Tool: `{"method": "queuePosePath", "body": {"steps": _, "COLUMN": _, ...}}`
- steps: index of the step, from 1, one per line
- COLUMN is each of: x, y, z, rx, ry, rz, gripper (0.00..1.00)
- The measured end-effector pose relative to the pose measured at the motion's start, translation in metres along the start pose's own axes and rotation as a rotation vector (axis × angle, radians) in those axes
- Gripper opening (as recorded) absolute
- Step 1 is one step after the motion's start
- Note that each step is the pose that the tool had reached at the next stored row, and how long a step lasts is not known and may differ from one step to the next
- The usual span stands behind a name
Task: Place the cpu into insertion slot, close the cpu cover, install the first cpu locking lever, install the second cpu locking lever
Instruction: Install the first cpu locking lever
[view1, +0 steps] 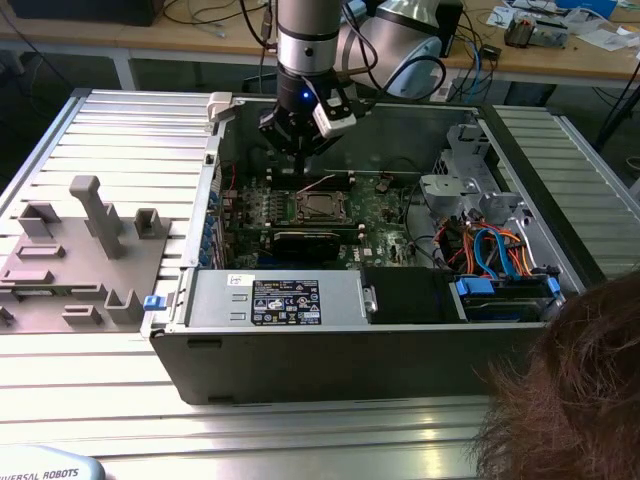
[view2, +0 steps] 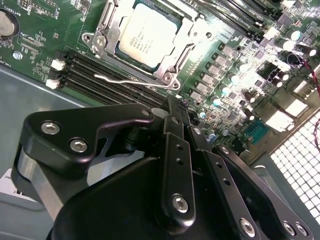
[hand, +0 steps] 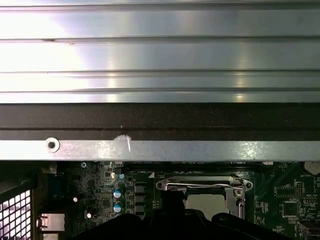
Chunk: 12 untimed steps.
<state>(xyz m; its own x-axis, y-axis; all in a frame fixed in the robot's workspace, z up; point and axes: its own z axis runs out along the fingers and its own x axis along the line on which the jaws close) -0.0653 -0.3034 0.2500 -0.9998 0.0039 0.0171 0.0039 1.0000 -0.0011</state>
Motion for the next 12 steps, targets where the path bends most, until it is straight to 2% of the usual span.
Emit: {"method": "queuePosePath", "body": {"steps": 12, "x": -0.0017, "y": 0.0, "z": 0.0021, "rx": -0.0001, "ry": 0.0, "rz": 0.0, "gripper": 0.11}}
